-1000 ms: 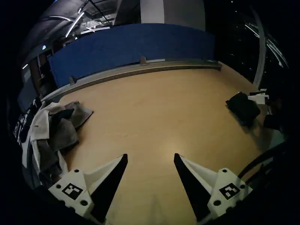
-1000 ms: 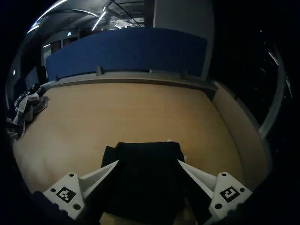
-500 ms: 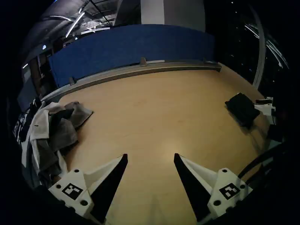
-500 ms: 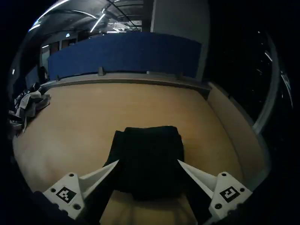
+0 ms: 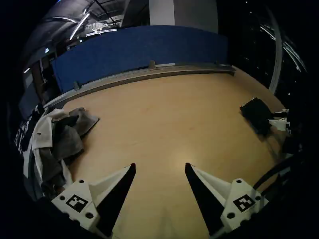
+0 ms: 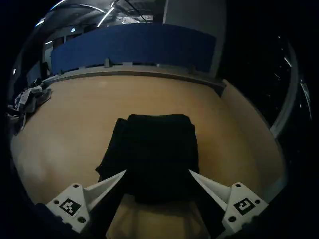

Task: Fold towel

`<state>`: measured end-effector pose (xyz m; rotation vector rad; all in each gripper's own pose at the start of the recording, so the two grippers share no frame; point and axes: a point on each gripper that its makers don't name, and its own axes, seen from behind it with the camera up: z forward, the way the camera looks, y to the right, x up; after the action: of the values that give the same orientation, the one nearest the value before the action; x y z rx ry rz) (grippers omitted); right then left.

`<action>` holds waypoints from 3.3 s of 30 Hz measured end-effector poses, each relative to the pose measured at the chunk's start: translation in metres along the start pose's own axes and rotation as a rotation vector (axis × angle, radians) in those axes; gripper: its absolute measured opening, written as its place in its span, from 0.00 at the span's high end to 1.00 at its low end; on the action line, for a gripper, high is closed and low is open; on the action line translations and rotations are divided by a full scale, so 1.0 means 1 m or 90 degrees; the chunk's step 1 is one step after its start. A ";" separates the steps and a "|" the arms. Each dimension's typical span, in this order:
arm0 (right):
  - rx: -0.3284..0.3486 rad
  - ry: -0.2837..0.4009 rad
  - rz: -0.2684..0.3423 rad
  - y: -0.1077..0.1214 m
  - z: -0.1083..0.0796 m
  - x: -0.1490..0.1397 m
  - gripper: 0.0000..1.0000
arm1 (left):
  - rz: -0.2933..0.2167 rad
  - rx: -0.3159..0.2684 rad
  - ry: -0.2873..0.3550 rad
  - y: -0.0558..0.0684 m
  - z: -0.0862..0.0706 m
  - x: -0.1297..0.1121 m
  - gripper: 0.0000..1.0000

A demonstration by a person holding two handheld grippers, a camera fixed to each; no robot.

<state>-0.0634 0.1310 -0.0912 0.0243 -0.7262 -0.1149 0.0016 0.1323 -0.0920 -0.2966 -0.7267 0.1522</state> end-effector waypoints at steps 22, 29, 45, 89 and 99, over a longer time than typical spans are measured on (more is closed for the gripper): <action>-0.003 0.080 0.068 0.006 -0.052 0.046 0.00 | -0.018 0.007 0.020 -0.005 -0.003 0.003 0.09; 0.005 0.124 0.069 -0.009 -0.060 0.068 0.00 | -0.028 0.017 0.039 -0.012 -0.006 0.006 0.09; 0.029 0.365 0.063 -0.082 -0.095 0.180 0.00 | -0.078 0.087 0.275 -0.054 -0.047 0.085 0.09; 0.012 0.399 0.081 -0.128 -0.078 0.186 0.00 | -0.064 0.143 0.434 -0.101 -0.020 0.076 0.09; -0.002 0.387 0.074 -0.126 -0.066 0.185 0.00 | -0.075 0.152 0.451 -0.109 0.000 0.062 0.09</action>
<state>0.1059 -0.0165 -0.0259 0.0123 -0.1196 0.0059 0.0517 0.0441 -0.0183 -0.0636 -0.0196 0.0146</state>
